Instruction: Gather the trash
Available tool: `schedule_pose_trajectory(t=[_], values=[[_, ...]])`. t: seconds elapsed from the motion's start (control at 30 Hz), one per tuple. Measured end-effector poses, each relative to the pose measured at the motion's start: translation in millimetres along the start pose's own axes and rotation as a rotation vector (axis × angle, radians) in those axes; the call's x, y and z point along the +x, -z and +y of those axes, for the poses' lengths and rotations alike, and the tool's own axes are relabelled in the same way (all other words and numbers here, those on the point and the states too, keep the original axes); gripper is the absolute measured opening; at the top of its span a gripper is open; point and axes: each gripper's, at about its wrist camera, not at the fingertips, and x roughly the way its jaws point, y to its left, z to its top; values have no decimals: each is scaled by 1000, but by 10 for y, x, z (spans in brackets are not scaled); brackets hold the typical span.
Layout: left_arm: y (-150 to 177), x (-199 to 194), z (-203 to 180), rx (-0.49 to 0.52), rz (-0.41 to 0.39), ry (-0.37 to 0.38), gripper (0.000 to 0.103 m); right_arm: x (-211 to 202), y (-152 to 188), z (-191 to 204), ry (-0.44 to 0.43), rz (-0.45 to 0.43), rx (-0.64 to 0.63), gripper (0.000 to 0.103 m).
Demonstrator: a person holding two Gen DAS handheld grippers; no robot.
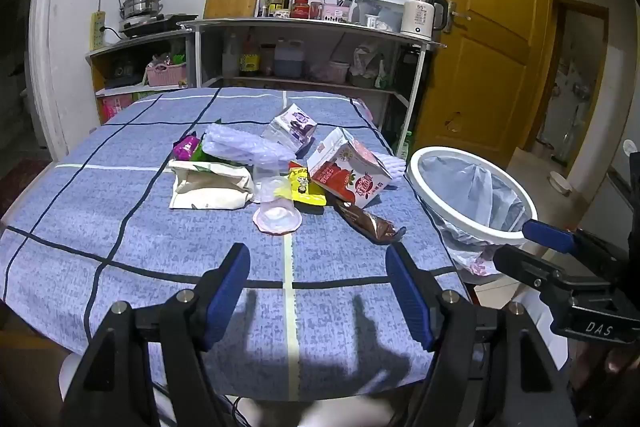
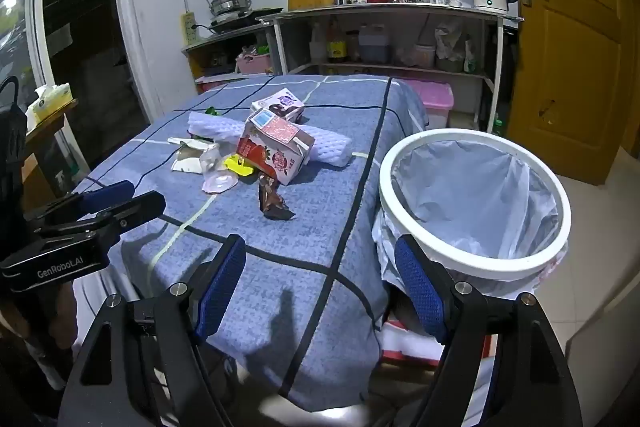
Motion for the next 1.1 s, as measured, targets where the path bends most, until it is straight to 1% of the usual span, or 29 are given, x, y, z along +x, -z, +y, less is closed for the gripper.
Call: schedule_pose_trajectory(t=[1.1], values=[[0, 2, -1, 2, 3, 0, 72, -11, -11, 34, -2, -3, -3, 77]])
